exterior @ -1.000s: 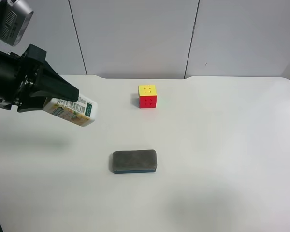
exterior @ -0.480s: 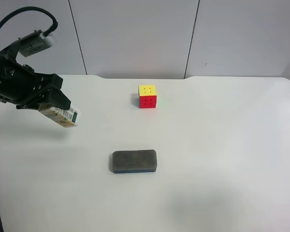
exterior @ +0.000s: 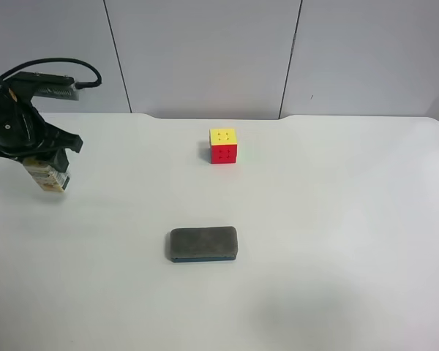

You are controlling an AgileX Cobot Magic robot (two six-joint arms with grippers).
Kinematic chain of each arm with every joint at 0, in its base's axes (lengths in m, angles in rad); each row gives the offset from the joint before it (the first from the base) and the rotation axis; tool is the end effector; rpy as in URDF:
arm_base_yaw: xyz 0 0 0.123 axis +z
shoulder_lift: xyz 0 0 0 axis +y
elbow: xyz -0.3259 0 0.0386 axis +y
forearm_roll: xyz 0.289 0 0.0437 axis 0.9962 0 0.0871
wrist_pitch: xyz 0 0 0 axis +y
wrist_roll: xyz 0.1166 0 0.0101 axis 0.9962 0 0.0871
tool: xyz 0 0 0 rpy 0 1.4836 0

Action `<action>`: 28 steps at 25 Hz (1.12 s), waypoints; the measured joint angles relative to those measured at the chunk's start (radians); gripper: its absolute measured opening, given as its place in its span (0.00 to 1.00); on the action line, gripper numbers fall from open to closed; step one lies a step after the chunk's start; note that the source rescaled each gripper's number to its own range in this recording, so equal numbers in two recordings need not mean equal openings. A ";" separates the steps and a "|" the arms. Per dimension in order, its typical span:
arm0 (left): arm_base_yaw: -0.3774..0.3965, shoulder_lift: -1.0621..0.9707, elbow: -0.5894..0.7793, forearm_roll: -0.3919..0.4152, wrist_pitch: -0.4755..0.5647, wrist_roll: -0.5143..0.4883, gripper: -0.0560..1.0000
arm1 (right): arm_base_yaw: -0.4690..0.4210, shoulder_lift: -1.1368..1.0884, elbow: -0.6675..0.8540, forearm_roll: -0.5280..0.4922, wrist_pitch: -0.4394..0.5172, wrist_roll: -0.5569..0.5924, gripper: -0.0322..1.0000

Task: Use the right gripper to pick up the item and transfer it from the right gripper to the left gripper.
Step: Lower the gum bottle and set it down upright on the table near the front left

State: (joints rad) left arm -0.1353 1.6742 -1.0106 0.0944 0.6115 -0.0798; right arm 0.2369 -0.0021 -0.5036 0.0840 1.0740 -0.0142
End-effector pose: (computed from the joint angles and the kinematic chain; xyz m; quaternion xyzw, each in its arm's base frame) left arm 0.3679 -0.0437 0.1912 0.0600 0.9793 0.0133 0.1926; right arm 0.0069 0.0106 0.2852 -0.1090 0.8475 0.0992 0.5100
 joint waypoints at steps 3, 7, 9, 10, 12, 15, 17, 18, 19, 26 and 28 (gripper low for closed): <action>0.000 0.049 0.000 0.033 -0.012 -0.022 0.05 | 0.000 0.000 0.000 0.000 0.000 0.000 1.00; 0.000 0.095 0.000 0.043 -0.039 -0.026 0.05 | 0.000 0.000 0.000 0.000 0.000 0.000 1.00; 0.000 0.111 0.000 0.044 -0.048 -0.028 0.05 | 0.000 0.000 0.000 0.000 0.000 0.000 1.00; 0.000 0.116 0.000 0.044 -0.054 -0.029 0.05 | 0.000 0.000 0.000 0.000 0.000 0.000 1.00; 0.000 0.128 0.000 0.044 -0.062 -0.029 0.05 | 0.000 0.000 0.000 0.000 0.000 0.000 1.00; 0.000 0.132 0.000 0.045 -0.080 -0.029 0.05 | 0.000 0.000 0.000 0.000 0.000 0.000 1.00; 0.000 0.132 0.000 0.045 -0.088 -0.029 0.05 | 0.000 0.000 0.000 0.000 0.000 0.000 1.00; 0.000 0.132 0.000 0.045 -0.088 -0.029 0.05 | 0.000 0.000 0.000 0.000 0.000 0.000 1.00; 0.000 0.132 0.000 0.045 -0.088 -0.029 0.05 | 0.000 0.000 0.000 0.000 0.000 0.000 1.00; 0.000 0.134 0.000 0.045 -0.087 -0.029 0.07 | 0.000 0.000 0.000 0.000 0.000 0.000 1.00; 0.000 0.134 0.000 0.045 -0.087 -0.032 0.33 | 0.000 0.000 0.000 0.000 0.000 0.000 1.00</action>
State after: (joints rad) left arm -0.1353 1.8082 -1.0106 0.1396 0.5243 -0.1117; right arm 0.2369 -0.0021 -0.5036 0.0840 1.0740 -0.0142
